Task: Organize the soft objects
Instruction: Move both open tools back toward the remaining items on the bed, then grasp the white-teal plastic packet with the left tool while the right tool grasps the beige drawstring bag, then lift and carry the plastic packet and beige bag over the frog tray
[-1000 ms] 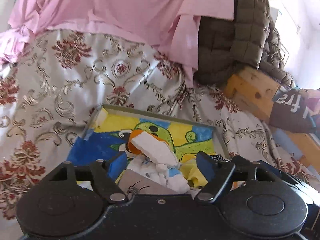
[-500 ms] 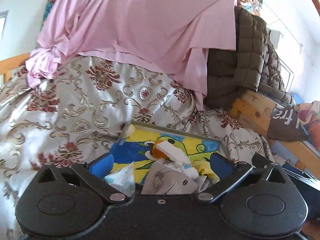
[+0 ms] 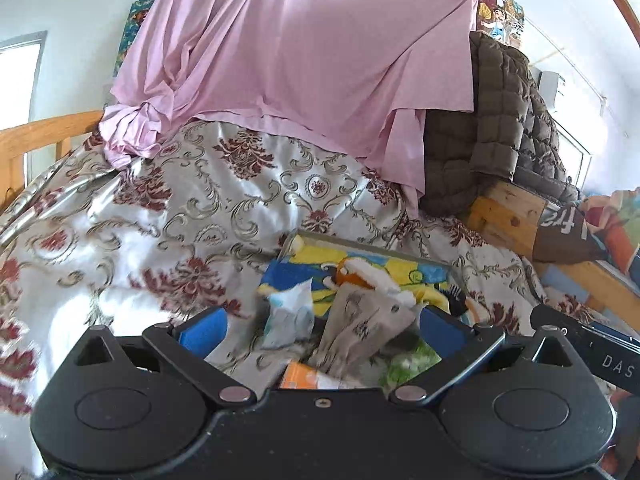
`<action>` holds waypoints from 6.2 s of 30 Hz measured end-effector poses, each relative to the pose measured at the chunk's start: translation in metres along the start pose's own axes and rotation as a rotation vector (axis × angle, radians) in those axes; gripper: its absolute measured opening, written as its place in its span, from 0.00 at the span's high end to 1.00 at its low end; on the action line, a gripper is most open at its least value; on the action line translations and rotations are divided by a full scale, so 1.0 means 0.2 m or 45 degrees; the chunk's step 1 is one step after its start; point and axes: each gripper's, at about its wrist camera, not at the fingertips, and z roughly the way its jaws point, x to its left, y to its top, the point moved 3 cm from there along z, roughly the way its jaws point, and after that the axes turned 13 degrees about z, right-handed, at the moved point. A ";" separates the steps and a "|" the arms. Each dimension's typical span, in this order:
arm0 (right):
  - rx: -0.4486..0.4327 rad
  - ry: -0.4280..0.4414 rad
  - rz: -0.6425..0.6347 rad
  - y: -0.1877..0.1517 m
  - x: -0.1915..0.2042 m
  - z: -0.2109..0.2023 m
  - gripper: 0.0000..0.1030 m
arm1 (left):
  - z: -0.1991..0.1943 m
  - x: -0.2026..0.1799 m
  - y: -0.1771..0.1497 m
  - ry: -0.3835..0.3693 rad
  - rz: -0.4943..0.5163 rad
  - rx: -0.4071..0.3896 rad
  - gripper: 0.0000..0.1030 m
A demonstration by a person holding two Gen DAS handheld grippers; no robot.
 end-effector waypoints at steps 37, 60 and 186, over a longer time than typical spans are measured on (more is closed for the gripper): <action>0.387 -0.083 0.053 -0.34 0.11 -0.19 0.00 | -0.17 0.17 -0.35 0.125 0.010 0.332 0.01; 0.414 0.000 -0.221 -0.18 0.45 0.18 0.00 | 0.06 0.32 -0.09 0.089 0.053 0.402 0.01; 0.265 0.199 0.094 0.14 0.05 1.38 0.57 | 1.39 0.05 0.28 -0.142 0.038 0.139 0.65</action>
